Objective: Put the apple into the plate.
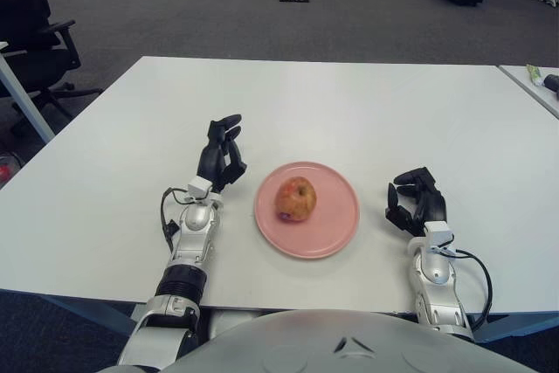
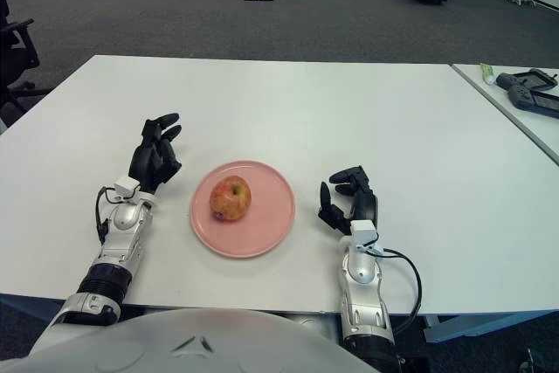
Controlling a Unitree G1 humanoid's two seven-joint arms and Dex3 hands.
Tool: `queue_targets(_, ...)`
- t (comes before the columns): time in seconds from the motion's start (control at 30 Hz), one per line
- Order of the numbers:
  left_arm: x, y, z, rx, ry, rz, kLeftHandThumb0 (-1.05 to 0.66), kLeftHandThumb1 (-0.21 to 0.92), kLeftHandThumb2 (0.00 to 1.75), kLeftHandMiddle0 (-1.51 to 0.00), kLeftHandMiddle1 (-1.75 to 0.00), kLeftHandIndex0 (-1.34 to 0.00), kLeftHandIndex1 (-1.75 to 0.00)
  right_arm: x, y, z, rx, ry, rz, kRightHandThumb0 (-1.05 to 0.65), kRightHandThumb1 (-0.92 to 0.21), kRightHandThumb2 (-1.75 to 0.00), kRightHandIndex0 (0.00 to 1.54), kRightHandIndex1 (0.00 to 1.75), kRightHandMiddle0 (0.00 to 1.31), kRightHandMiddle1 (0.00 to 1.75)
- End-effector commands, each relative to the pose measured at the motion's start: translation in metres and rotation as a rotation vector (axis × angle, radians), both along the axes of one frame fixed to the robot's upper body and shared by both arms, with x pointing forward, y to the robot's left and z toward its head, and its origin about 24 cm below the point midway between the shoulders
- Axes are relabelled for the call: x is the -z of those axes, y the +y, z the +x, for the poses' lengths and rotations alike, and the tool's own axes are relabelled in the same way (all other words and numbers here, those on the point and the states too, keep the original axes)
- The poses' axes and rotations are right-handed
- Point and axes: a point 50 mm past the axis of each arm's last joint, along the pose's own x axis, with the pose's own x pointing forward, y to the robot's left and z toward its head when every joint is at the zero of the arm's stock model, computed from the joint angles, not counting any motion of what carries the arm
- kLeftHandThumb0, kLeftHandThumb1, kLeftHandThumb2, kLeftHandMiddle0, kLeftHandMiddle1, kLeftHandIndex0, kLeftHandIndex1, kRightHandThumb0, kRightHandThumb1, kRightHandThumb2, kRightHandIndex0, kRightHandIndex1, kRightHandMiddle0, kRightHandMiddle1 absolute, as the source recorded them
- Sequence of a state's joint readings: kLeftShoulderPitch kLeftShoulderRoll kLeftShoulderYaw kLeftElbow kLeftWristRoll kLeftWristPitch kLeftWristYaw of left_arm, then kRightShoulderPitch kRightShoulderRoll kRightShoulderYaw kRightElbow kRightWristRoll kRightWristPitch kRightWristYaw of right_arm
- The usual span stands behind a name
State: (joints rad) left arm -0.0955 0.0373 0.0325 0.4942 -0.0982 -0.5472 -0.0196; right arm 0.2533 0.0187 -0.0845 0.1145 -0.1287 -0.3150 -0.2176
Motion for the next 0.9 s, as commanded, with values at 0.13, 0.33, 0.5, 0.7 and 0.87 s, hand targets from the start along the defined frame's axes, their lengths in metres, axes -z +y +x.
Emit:
queue_targets(0.13, 0.003, 0.000, -0.001, -0.065, 0.018, -0.037, -0.58, 0.88, 1.09, -0.30, -1.31, -0.23, -1.54, 0.000, -0.001, 0.003, -0.011, -0.006, 0.001, -0.39, -0.64, -0.91, 0.70, 1.74, 0.37, 1.75)
queue_targets(0.33, 0.010, 0.000, -0.007, -0.094, 0.039, -0.051, -0.53, 0.91, 1.06, -0.42, -1.43, -0.30, -1.68, 0.000, -0.001, 0.004, -0.023, -0.012, 0.001, -0.39, -0.63, -0.92, 0.72, 1.75, 0.37, 1.75)
queue_targets(0.5, 0.014, 0.000, -0.012, -0.099, 0.054, -0.077, -0.41, 0.76, 0.86, -0.53, -1.45, -0.32, -1.74, 0.001, -0.001, 0.003, -0.027, -0.009, 0.001, -0.40, -0.62, -0.95, 0.76, 1.75, 0.39, 1.75)
queue_targets(0.7, 0.023, 0.001, -0.019, -0.106, 0.109, -0.091, -0.38, 0.73, 0.81, -0.52, -1.60, -0.31, -1.75, 0.002, -0.002, 0.003, -0.022, 0.000, 0.000, -0.40, -0.60, -0.96, 0.78, 1.75, 0.39, 1.75)
queue_targets(0.87, 0.026, 0.002, -0.022, -0.104, 0.130, -0.080, -0.38, 0.73, 0.80, -0.48, -1.71, -0.31, -1.75, 0.003, -0.003, 0.002, -0.022, 0.004, 0.002, -0.40, -0.62, -0.94, 0.78, 1.75, 0.38, 1.75)
